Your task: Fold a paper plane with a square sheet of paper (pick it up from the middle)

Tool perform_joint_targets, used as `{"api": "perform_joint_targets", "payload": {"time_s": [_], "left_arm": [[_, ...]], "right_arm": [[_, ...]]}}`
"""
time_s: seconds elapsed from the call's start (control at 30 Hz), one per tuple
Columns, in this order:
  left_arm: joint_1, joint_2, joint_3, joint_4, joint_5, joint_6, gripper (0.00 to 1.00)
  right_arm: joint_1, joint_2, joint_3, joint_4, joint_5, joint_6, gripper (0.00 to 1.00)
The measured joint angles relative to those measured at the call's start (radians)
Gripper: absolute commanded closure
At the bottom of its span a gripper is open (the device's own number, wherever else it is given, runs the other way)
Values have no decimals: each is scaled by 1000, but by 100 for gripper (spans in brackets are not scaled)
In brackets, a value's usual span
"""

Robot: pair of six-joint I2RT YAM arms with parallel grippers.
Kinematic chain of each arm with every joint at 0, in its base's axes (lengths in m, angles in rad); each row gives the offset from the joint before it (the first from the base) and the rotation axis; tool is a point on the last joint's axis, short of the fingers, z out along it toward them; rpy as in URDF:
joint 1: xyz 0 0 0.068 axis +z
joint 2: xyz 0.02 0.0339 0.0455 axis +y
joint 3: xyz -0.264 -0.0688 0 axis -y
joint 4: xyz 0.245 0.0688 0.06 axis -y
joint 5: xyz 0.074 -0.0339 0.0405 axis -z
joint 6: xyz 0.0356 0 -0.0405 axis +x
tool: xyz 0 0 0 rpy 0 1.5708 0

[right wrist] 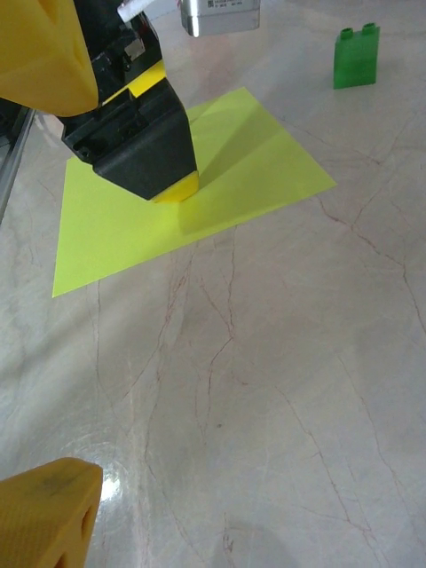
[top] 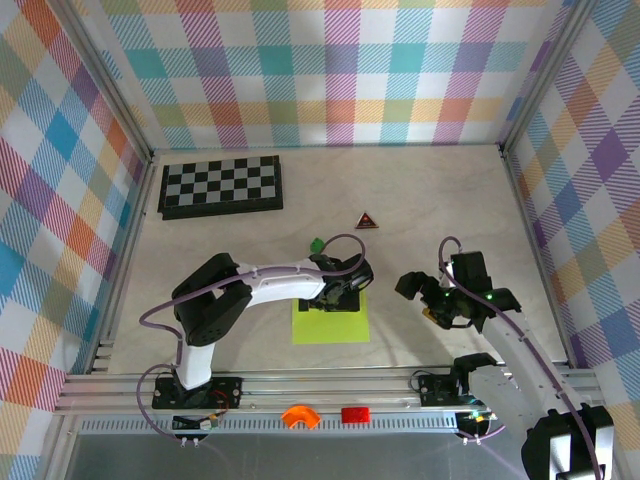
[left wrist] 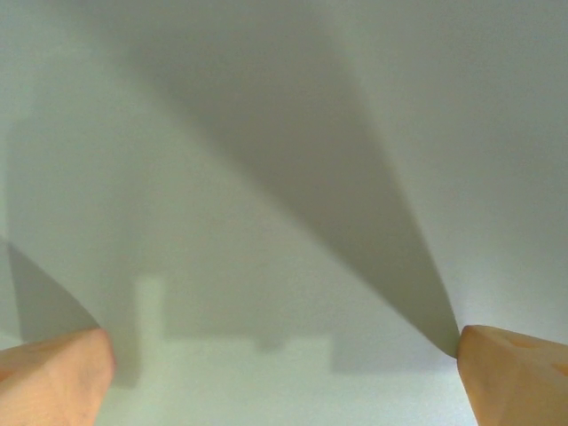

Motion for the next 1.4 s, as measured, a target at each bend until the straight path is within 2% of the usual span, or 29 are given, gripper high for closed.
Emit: {"api": "perform_joint_targets", "payload": {"time_s": [0.43,0.83,1.4], "left_arm": [[-6,-18,-30,27,-18,-5,8],[-15,10,10,-10,-32,-5,3],[-30,8,-25,21,-45,-16,12]], "right_arm": [[0,0,-4,-3,4,0,1],[0,-14,-5,-3,4,1,1],[0,-27,-21,-10,11,0,1]]}}
